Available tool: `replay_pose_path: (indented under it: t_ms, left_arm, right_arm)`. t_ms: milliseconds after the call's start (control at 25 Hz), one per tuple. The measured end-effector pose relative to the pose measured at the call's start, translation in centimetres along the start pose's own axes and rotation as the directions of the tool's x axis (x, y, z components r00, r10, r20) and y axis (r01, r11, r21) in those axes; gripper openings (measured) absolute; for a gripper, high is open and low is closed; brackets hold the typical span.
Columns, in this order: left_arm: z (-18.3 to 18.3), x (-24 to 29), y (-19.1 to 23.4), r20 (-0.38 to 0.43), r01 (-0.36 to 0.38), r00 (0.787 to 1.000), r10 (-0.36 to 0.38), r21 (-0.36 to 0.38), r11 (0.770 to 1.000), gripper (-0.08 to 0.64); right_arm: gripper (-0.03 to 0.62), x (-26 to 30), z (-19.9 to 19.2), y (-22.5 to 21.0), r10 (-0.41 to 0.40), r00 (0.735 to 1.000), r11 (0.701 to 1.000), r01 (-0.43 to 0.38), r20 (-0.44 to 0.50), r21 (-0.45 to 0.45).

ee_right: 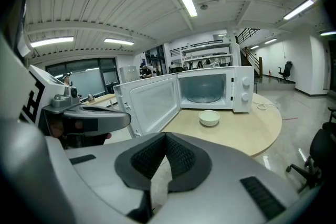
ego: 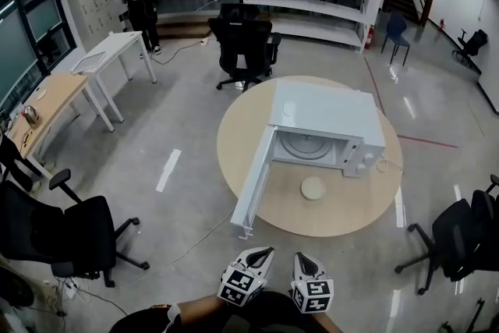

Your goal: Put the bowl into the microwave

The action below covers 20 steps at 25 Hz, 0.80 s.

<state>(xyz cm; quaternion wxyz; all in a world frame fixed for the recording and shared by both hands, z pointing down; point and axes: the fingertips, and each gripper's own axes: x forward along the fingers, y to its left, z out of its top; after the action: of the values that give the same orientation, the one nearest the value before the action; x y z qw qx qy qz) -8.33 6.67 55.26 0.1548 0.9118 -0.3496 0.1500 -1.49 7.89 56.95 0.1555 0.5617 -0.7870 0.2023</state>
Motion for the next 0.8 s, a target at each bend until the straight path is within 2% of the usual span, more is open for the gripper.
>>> replay_pose_path:
  t_ms: [280, 800]
  left_arm:
    - [1.9, -0.6, 1.5, 0.001, 0.066, 0.998, -0.066, 0.011, 0.998, 0.046]
    - [1.6, 0.2, 3.1, 0.000, 0.175, 0.984, -0.175, -0.014, 0.984, 0.046]
  right_arm:
    - [0.015, 0.9, 2.0, 1.5, -0.041, 0.999, 0.999, 0.041, -0.007, -0.001]
    - [0.015, 2.7, 2.7, 2.6, -0.105, 0.993, 0.995, 0.104, -0.061, -0.010]
